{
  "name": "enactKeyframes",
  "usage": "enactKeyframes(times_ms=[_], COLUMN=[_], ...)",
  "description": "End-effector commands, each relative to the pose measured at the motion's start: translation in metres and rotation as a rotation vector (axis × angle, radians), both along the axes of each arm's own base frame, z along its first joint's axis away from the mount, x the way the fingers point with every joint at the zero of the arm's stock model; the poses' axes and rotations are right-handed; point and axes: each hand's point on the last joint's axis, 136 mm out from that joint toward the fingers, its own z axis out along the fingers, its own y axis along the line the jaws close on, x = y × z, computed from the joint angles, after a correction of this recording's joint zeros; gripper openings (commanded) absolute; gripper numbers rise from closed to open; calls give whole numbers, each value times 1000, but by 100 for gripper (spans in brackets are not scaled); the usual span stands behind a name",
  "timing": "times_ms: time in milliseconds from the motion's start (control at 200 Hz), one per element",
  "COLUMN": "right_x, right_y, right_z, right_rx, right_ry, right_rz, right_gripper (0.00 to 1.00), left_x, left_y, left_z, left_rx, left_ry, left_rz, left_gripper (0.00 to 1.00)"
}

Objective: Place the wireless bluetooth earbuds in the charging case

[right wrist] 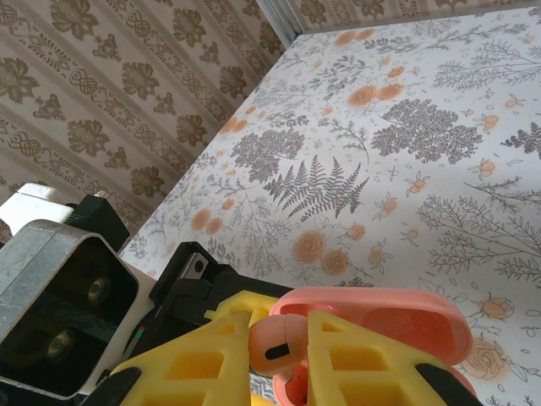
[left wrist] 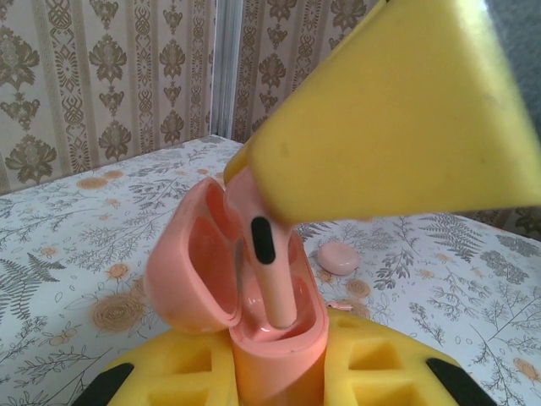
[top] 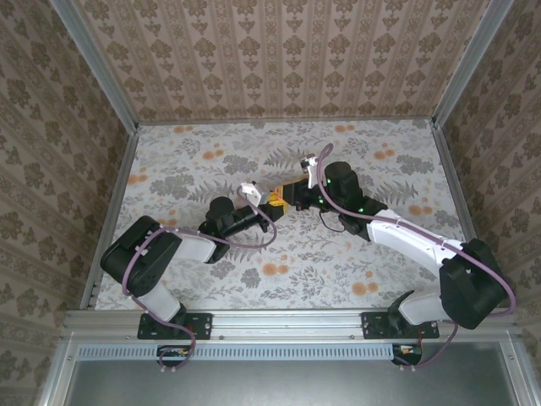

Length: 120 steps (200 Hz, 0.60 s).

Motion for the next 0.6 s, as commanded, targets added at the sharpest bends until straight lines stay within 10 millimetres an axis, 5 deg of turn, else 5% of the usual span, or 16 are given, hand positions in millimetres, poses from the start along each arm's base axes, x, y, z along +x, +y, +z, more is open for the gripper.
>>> enactKeyframes(times_ms=[0,595], right_x=[4,-3], right_y=[3,-8], right_z=[-6,-34], right_rx=[2,-62], right_ry=[-2,29], right_rz=[-19,-50], right_gripper=[18,18], left_x=[5,6], left_y=[0,6], left_z=[30,54], left_rx=[-73,-118], left_ry=[-55,-87], left_rz=[1,17], left_gripper=[12,12])
